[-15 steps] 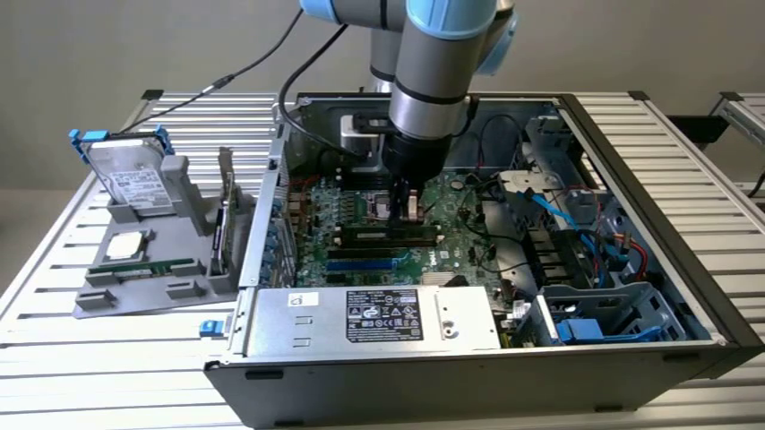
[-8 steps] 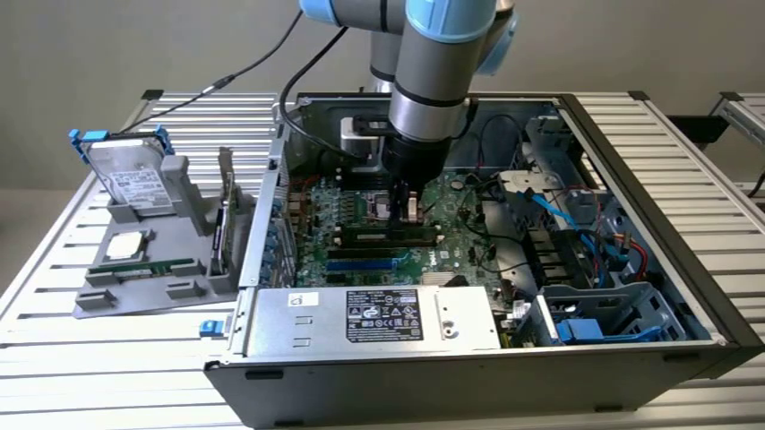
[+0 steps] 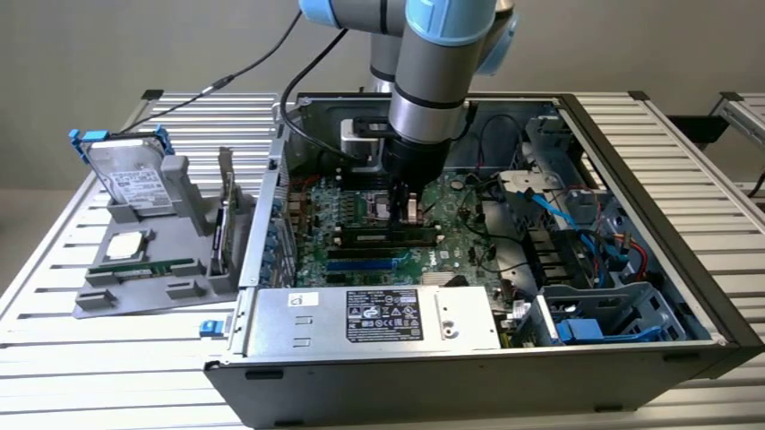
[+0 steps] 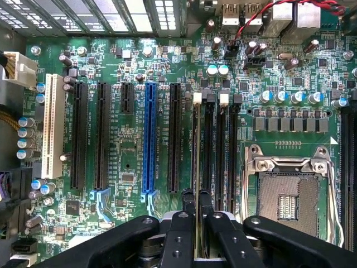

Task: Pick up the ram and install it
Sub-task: 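Insert the ram into the slot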

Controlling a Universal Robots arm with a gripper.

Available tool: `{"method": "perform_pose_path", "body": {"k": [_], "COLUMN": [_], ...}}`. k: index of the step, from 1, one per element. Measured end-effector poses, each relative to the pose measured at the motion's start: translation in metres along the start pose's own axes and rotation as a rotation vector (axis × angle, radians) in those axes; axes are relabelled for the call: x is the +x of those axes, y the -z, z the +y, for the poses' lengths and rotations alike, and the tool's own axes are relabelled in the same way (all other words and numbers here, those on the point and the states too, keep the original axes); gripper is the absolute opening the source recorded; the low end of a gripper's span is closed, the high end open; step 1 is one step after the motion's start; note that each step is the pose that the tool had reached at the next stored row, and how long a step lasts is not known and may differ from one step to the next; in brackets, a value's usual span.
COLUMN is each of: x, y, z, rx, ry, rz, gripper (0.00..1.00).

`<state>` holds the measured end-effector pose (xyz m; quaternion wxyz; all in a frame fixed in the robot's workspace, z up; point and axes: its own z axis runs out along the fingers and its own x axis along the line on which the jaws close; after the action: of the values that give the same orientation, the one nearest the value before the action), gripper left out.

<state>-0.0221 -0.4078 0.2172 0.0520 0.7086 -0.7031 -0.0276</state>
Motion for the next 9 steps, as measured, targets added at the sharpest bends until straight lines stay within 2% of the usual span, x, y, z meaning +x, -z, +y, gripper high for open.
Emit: {"method": "perform_pose_path", "body": {"k": [3, 4, 5, 7, 9], "x": [0.0000, 0.0000, 0.0000, 0.0000, 0.0000], "y": [0.0000, 0.0000, 0.0000, 0.0000, 0.0001], "z": [0.0000, 0.0000, 0.0000, 0.0000, 0.0000], "rx": [0.0000, 0.0001, 0.0001, 0.0001, 0.0001], "ry": [0.000, 0.000, 0.000, 0.000, 0.000], "rz": [0.0000, 0.0000, 0.0000, 0.0000, -0.0001], "gripper": [0.16, 0.22, 0.22, 0.34, 0.34]}}
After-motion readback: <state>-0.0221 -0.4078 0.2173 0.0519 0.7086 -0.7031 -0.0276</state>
